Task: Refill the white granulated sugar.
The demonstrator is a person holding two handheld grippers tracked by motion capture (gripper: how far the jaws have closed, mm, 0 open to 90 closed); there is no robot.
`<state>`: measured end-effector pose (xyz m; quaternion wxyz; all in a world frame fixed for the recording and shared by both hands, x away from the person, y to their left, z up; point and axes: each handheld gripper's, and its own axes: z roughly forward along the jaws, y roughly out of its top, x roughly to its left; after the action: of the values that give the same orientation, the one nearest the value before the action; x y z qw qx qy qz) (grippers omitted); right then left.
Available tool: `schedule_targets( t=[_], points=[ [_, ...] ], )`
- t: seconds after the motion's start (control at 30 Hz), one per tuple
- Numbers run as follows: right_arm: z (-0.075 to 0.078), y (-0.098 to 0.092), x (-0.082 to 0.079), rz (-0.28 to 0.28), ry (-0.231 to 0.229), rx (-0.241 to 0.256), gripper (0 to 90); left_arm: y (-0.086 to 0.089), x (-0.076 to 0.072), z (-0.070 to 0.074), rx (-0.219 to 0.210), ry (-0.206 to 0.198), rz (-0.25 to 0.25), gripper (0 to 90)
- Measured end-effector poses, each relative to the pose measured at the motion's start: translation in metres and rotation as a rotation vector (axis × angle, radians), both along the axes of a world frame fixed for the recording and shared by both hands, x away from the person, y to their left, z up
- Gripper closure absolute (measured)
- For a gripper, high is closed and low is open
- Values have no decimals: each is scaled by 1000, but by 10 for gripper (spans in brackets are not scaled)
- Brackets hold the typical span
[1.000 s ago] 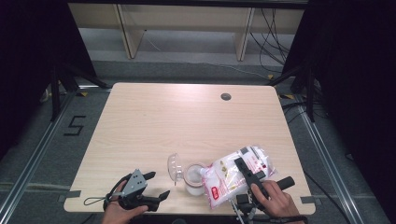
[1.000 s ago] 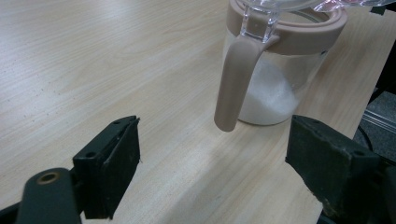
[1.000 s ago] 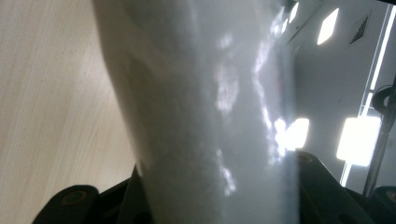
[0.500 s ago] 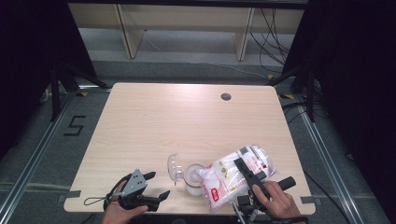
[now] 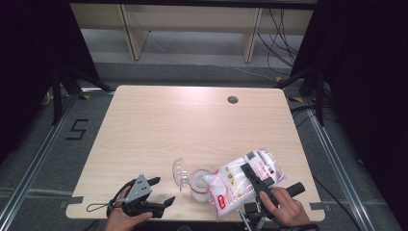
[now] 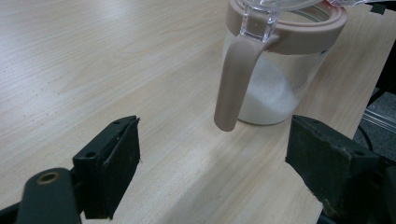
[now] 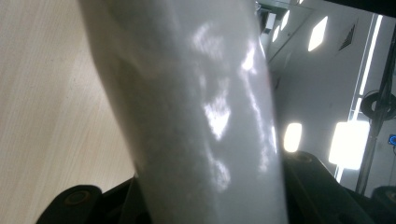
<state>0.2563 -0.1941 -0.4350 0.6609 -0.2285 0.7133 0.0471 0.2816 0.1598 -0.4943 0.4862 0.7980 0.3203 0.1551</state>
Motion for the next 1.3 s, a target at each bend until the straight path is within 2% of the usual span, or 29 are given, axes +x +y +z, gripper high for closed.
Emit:
schedule_targets(
  t=[0.1,0.2,0.27,0.37,0.4,0.57,0.63,0.67,0.8,0.83,0.9,0.93,0.97,1.03,1.13,1.3],
  points=[
    [0,0,0,0,2,-1,670,0,0,0,-3,1,0,170],
    [-2,0,-1,-26,31,23,670,0,0,0,-5,5,3,170],
    [-3,0,-2,-36,35,30,670,0,0,0,-1,1,-1,170],
    [-1,0,0,-1,6,5,670,0,0,0,-6,0,-5,170],
    [-3,0,-2,-32,33,25,670,0,0,0,-7,0,-4,170],
    [-3,0,-2,-33,39,34,670,0,0,0,-6,1,-4,170],
    [-3,0,-1,-18,24,28,670,0,0,0,1,0,-2,170],
    [0,1,0,2,5,4,670,0,0,0,-1,1,0,170],
    [0,0,0,-1,5,7,670,0,0,0,-3,1,-3,170],
    [-1,0,-1,-26,26,20,670,0,0,0,-5,0,-5,170],
    [1,1,-1,-4,7,3,670,0,0,0,0,1,-1,170],
    [-2,0,-1,-19,23,26,670,0,0,0,0,1,-1,170],
    [-1,0,-1,-18,23,27,670,0,0,0,0,0,-1,170],
    [0,1,-1,-3,12,7,670,0,0,0,-6,1,-4,170],
    [-2,1,-1,-17,28,21,670,0,0,0,-1,1,0,170],
    [-1,1,-1,-1,19,21,670,0,0,0,-8,2,-3,170]
  ],
)
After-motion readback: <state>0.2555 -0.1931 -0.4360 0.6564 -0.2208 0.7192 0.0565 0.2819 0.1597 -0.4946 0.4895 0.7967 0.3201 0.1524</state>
